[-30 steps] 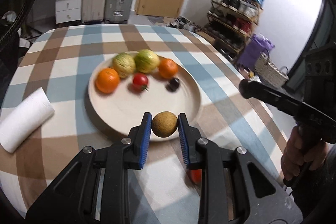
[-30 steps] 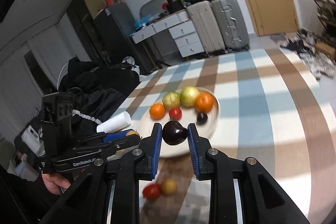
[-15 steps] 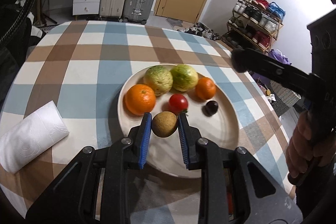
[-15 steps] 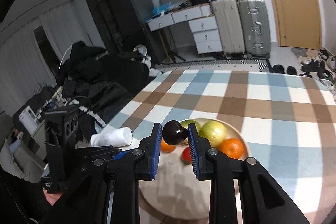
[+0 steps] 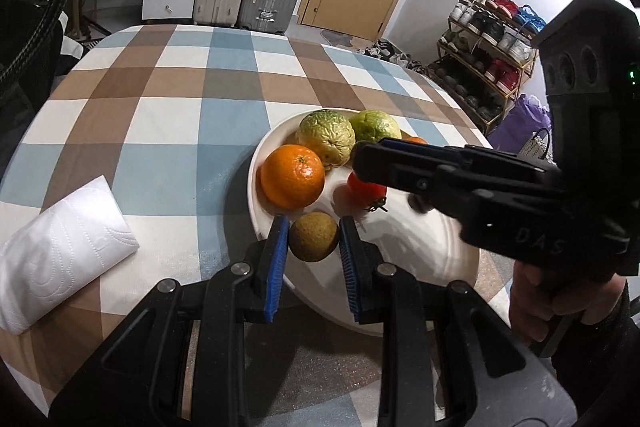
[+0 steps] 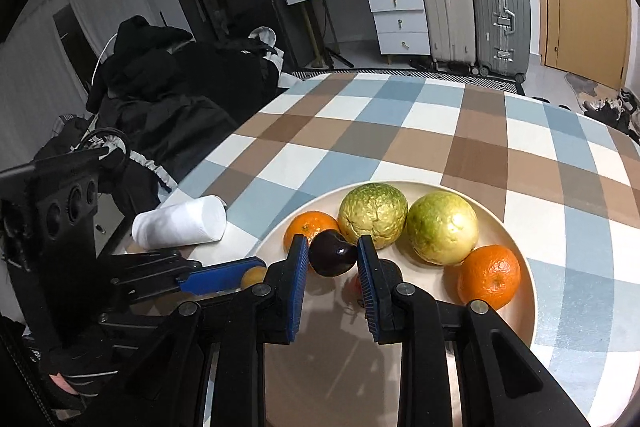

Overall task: Organize fruits
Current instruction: 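Carry the plum and kiwi onto the white plate and open both tools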

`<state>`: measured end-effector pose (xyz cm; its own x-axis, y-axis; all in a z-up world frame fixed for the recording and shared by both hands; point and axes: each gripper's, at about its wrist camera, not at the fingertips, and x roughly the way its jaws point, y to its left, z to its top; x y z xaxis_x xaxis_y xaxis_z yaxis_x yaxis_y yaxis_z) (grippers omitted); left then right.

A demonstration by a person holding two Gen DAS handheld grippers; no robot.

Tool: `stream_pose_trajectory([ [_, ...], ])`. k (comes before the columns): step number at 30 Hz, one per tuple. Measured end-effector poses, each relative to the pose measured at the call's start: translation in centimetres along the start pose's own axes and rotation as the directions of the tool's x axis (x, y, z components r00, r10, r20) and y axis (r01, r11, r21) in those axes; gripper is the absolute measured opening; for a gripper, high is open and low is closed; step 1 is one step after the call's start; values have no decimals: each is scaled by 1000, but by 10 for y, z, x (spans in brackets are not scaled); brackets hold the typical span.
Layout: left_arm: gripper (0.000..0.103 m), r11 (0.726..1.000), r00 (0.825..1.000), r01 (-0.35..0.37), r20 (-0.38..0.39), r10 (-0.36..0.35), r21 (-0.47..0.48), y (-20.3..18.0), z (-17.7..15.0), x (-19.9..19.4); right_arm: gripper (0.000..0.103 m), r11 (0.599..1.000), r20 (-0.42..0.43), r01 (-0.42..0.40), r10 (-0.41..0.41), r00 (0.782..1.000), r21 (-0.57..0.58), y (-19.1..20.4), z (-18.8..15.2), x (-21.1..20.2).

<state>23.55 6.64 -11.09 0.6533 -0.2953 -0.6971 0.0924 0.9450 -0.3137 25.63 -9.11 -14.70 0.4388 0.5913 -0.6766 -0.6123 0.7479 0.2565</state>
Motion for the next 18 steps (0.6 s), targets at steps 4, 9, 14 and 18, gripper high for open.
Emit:
stream_pose_trajectory([
  [4, 23, 1000, 1000, -1, 0, 1, -1, 0, 0, 1, 26, 1000, -22, 17, -17, 1000, 1, -1, -1, 6],
  [9, 23, 1000, 1000, 4, -9, -4, -2, 0, 1, 5, 26, 1000, -25, 22, -22, 999, 13, -3, -1, 8],
  [14, 23, 1000, 1000, -5, 3, 5, -5, 0, 4, 5, 47, 999, -3, 15, -14, 1000, 52, -8, 0, 2],
  [18, 23, 1000, 999, -12, 37, 12, -9, -3, 4, -5, 52, 995, 70, -7, 0, 998, 99, -13, -1, -26],
])
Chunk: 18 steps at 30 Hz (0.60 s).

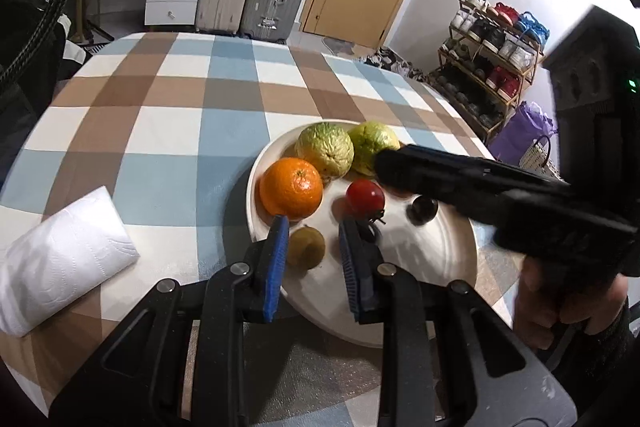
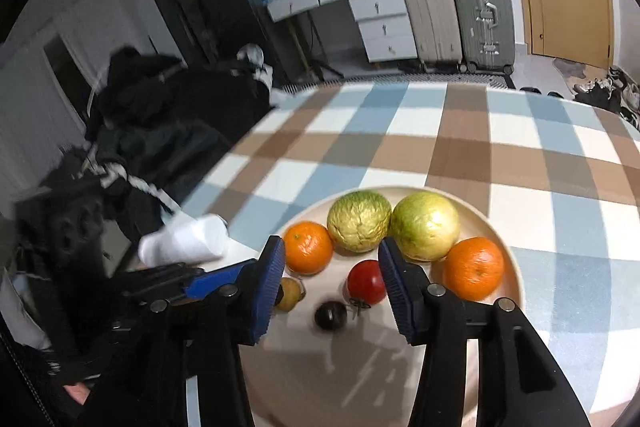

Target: Organize fruits

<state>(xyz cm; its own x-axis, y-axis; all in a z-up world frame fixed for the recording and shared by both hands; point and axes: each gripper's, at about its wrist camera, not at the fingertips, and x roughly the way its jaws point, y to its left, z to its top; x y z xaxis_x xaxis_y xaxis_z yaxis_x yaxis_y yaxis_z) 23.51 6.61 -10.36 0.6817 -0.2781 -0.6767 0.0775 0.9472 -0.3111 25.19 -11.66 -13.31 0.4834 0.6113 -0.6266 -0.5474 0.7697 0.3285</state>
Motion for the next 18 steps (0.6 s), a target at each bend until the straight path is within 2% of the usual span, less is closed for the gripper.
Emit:
stream_pose_trajectory([
  [2, 23, 1000, 1000, -5, 7, 5, 0, -2, 1, -4, 56, 1000, 46, 13, -14, 999, 4, 0, -1, -19],
  [4, 24, 1000, 1000, -10, 8, 10, 4, -6, 2, -8, 66, 1000, 82, 22, -23, 996, 6, 0, -3, -36],
  [8, 26, 999, 1000, -23, 18, 23, 27, -16, 1, -20, 73, 999, 153, 35, -38, 988, 22, 1, -13, -74],
  [11, 41, 999, 999, -39, 32, 38, 33, -23, -3, -33, 82, 998, 193, 52, -59, 979, 39, 1, -23, -98],
  [13, 58, 998, 998, -48, 43, 46, 30, -28, -6, -43, 87, 997, 220, 58, -67, 973, 50, 3, -33, -113],
  [16, 73, 997, 996, -66, 57, 65, 26, -34, -13, -58, 90, 996, 252, 64, -78, 965, 64, 6, -47, -134],
  [18, 80, 996, 995, -81, 62, 79, 36, -39, -18, -66, 94, 996, 246, 61, -76, 966, 67, 9, -57, -143],
])
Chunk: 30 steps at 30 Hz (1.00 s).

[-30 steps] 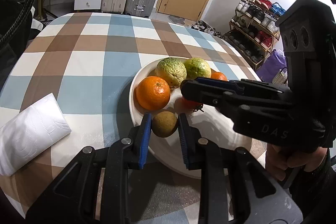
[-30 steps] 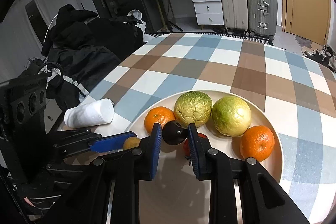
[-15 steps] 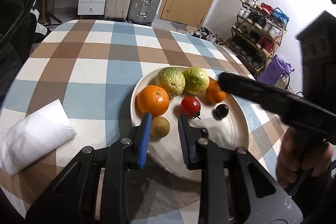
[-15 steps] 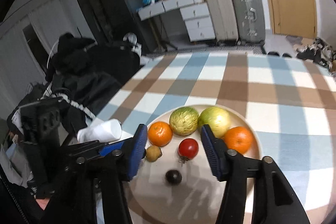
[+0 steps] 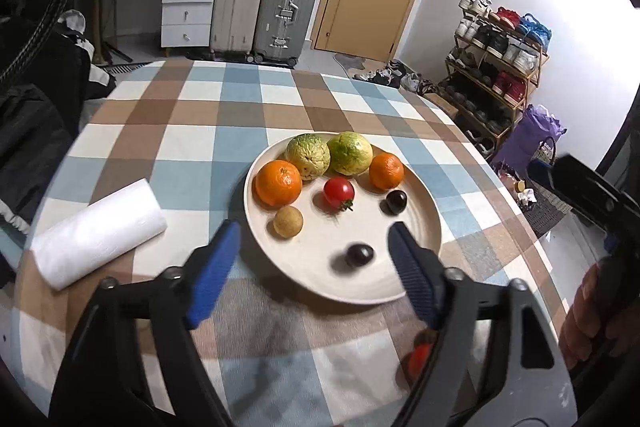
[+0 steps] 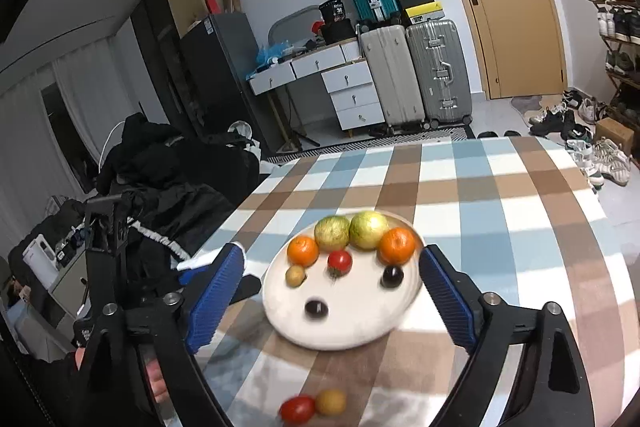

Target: Organize fruits

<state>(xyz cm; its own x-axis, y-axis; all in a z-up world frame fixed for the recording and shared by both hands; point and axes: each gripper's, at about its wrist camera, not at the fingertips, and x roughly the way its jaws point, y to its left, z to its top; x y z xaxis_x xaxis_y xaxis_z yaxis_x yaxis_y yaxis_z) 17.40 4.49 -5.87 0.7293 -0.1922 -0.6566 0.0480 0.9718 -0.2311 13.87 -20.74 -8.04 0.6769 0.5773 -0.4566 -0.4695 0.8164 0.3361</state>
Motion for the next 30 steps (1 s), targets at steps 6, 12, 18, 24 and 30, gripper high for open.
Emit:
stream_pose_trajectory([
  [6, 82, 1000, 1000, -12, 5, 12, 14, -12, -13, -24, 103, 999, 36, 34, -34, 999, 1, 10, -21, -30],
  [12, 89, 999, 999, -30, 26, 30, 29, -24, -30, -46, 103, 995, 39, 91, -92, 995, 31, 17, -46, -46],
  [18, 100, 999, 1000, 3, 15, -3, 47, -34, -54, -64, 103, 992, 10, 106, -107, 994, 61, 18, -71, -55],
  [24, 102, 998, 1000, 2, -18, -1, 61, -38, -83, -69, 103, 987, -31, 146, -144, 989, 72, 14, -97, -52],
  [30, 102, 997, 998, 12, -64, -7, 77, -38, -106, -66, 103, 984, -99, 150, -141, 985, 95, 3, -110, -36],
])
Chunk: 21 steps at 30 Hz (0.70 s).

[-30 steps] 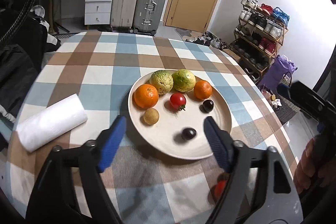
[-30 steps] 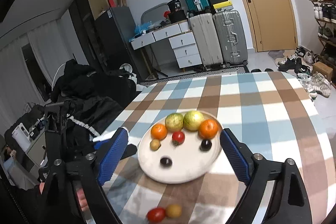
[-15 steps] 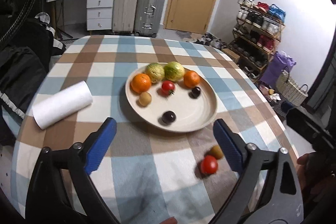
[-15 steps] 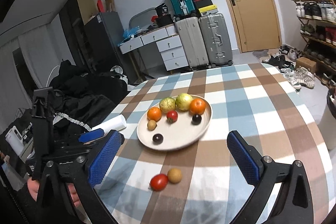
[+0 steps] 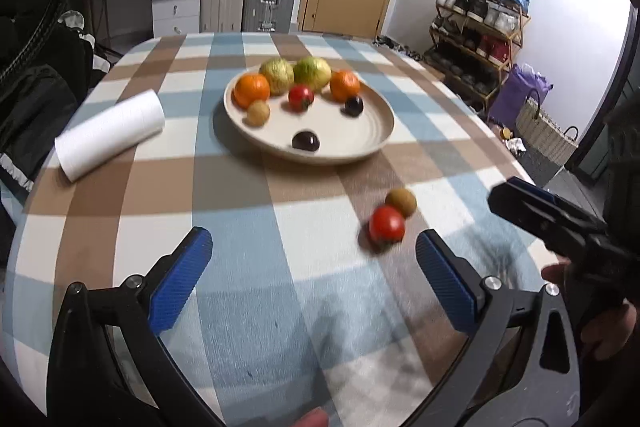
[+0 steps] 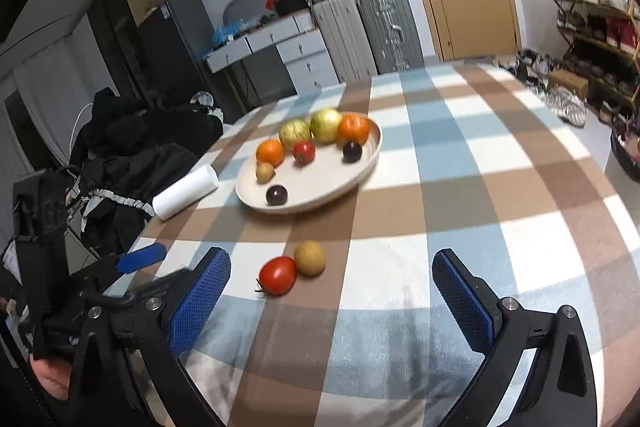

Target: Organize fruits

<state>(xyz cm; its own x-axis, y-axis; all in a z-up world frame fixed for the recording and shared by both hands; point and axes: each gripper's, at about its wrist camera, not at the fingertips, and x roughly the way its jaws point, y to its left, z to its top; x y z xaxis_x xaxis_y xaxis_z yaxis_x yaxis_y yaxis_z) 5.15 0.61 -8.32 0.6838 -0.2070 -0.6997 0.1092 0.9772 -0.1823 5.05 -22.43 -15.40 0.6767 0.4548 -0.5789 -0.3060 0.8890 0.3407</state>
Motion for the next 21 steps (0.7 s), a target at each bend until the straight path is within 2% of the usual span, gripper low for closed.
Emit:
stream_pose_trajectory([
  [6, 102, 1000, 1000, 6, -27, -7, -24, 6, -8, 8, 103, 998, -48, -46, 48, 998, 49, -7, 3, 22],
  [13, 102, 999, 997, 31, -68, -33, -33, 9, -10, 21, 101, 996, -80, -56, 62, 995, 72, -6, 9, 44],
  [15, 102, 999, 996, 38, -74, -40, -26, 8, -9, 25, 89, 996, -94, -59, 65, 993, 72, -5, 10, 51],
  [21, 102, 998, 993, 63, -97, -65, -27, 9, -8, 33, 73, 996, -130, -59, 68, 989, 69, -2, 12, 64],
])
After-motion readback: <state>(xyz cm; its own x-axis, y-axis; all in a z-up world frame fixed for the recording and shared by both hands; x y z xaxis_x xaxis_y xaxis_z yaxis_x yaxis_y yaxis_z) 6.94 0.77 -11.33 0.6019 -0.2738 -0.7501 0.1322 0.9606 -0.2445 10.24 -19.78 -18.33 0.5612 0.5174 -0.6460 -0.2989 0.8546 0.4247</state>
